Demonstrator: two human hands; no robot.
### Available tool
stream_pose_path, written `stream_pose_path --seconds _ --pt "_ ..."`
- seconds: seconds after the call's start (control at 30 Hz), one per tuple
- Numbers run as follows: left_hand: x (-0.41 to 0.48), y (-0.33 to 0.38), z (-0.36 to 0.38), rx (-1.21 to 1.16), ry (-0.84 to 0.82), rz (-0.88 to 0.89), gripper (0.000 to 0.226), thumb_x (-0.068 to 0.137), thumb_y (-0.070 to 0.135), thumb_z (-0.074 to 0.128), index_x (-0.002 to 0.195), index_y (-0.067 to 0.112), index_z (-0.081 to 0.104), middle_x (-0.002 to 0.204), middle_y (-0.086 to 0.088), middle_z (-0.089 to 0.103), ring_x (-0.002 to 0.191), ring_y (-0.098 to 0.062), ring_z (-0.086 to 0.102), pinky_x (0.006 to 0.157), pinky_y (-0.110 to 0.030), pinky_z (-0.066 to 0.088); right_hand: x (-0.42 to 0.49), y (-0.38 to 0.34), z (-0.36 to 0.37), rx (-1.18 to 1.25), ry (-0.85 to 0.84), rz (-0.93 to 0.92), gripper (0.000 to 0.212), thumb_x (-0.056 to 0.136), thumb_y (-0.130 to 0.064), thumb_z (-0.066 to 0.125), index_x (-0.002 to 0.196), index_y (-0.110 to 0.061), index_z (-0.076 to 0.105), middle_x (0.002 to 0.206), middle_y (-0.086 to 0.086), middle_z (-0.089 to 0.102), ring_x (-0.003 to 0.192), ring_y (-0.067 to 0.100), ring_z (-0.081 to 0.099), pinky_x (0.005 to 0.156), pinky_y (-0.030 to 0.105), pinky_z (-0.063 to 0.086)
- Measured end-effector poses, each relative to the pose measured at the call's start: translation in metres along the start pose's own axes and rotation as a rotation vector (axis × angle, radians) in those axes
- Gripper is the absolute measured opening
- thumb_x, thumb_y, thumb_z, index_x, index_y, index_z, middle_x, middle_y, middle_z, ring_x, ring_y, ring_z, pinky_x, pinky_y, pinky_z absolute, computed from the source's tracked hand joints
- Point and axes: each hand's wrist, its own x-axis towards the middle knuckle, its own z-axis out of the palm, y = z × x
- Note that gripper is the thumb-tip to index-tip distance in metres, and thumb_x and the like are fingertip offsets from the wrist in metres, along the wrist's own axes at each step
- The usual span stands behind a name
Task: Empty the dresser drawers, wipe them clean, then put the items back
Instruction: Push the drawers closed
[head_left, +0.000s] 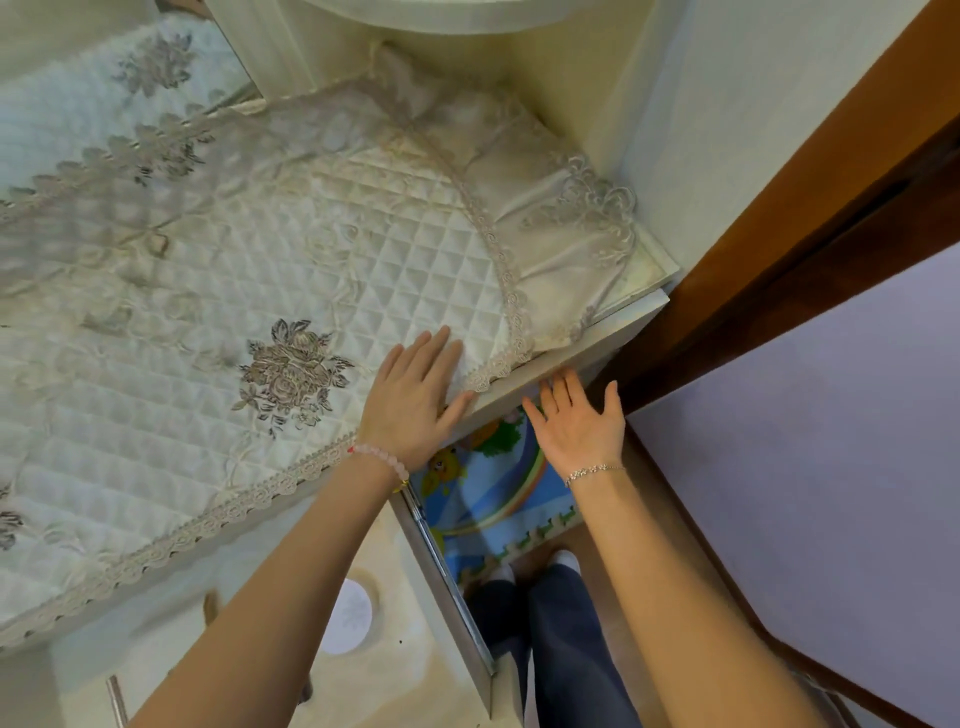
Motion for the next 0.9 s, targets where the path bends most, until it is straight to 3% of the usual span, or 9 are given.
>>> stream_pose_path --seconds 0.13,0.33,0.47,0.57,0.7,0.9 --pt "0.001 -0.005 0.002 -0.022 0.014 0.003 0.055 0.096 0.043 0.041 0.143 0.016 0.034 0.152 -0.002 0.026 0.142 -0.019 0.021 0.116 -0.035 0.01 0.013 0.003 0.016 0.033 0.004 -0.012 0.066 0.091 -0.063 0.028 0.136 -0.017 0.044 0.137 0.005 0.047 0.131 0.023 0.041 0.101 0.045 0.035" --pt "0.001 -0.003 0.002 -0.038 0.037 -0.001 0.053 0.095 0.04 0.044 0.141 0.014 0.038 0.151 -0.003 0.029 0.141 -0.02 0.023 0.115 -0.036 0.011 0.011 0.002 0.014 0.028 -0.002 -0.032 0.066 0.091 -0.061 0.028 0.134 -0.014 0.045 0.145 0.006 0.041 0.131 0.023 0.041 0.104 0.044 0.035" --pt "0.0 0.0 0.001 -0.023 0.01 -0.02 0.055 0.096 0.042 0.039 0.144 0.016 0.032 0.154 -0.002 0.023 0.142 -0.018 0.017 0.116 -0.034 0.006 -0.001 -0.004 0.014 -0.042 -0.001 -0.025 0.068 0.092 -0.059 0.03 0.137 -0.01 0.042 0.147 0.009 0.038 0.134 0.023 0.037 0.112 0.043 0.027" --pt "-0.002 0.002 -0.002 -0.004 -0.034 -0.025 0.057 0.096 0.044 0.036 0.145 0.017 0.029 0.155 -0.003 0.02 0.143 -0.018 0.014 0.116 -0.034 0.005 -0.02 -0.013 0.013 -0.118 -0.019 -0.022 0.066 0.093 -0.057 0.031 0.137 -0.009 0.04 0.143 0.009 0.043 0.131 0.024 0.04 0.108 0.043 0.031" --pt "-0.022 0.01 -0.009 -0.002 -0.036 -0.047 0.057 0.095 0.046 0.036 0.144 0.017 0.03 0.152 -0.002 0.026 0.141 -0.018 0.02 0.115 -0.035 0.009 -0.052 -0.027 0.014 -0.323 -0.071 -0.047 0.059 0.094 -0.053 0.033 0.136 -0.012 0.043 0.132 0.007 0.054 0.118 0.022 0.052 0.101 0.042 0.04" --pt "-0.07 0.029 -0.031 -0.014 0.046 -0.08 0.055 0.095 0.043 0.04 0.141 0.014 0.036 0.147 -0.005 0.037 0.139 -0.022 0.026 0.115 -0.038 0.014 -0.099 -0.032 0.023 -0.994 -0.153 -0.26 0.043 0.098 -0.041 0.033 0.134 -0.021 0.044 0.123 -0.004 0.058 0.117 0.011 0.053 0.086 0.024 0.046"
